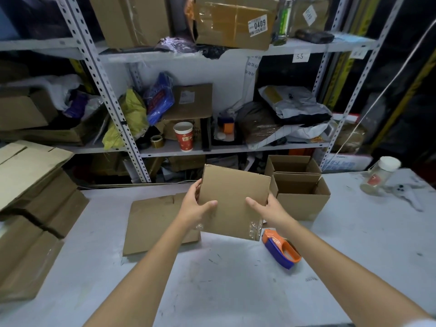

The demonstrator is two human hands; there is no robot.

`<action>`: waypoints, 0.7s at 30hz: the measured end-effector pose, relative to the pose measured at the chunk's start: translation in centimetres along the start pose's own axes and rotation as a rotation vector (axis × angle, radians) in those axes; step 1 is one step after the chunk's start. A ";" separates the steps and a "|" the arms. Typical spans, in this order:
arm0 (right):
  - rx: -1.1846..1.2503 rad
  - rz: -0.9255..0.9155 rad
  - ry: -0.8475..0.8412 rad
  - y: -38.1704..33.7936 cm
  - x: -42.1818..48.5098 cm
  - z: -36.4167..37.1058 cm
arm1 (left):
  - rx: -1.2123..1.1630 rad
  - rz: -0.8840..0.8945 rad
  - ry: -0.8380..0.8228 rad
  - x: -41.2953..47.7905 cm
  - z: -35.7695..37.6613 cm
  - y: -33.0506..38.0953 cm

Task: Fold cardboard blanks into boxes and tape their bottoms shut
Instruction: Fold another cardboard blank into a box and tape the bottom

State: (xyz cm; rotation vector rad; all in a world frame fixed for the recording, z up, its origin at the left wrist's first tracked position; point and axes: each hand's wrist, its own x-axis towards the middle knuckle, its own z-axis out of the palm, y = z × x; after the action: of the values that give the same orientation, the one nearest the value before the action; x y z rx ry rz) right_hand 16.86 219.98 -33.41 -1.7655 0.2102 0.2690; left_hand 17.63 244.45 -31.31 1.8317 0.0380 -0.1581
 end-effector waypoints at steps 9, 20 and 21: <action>-0.073 -0.042 0.217 3.0 -4.4 -2.7 | -0.158 -0.167 -0.143 1.4 5.0 -0.4; -0.006 0.152 0.432 5.8 -7.8 -14.7 | -0.151 -0.095 -0.387 1.2 17.5 1.8; -0.001 0.152 0.426 6.2 -7.9 -16.1 | -0.156 -0.087 -0.390 1.2 18.9 1.9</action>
State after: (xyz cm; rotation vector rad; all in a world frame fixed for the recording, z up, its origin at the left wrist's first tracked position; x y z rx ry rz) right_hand 8.64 202.88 -33.73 -1.7943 0.6518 -0.0027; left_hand 17.32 225.62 -34.43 1.6173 -0.1399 -0.5564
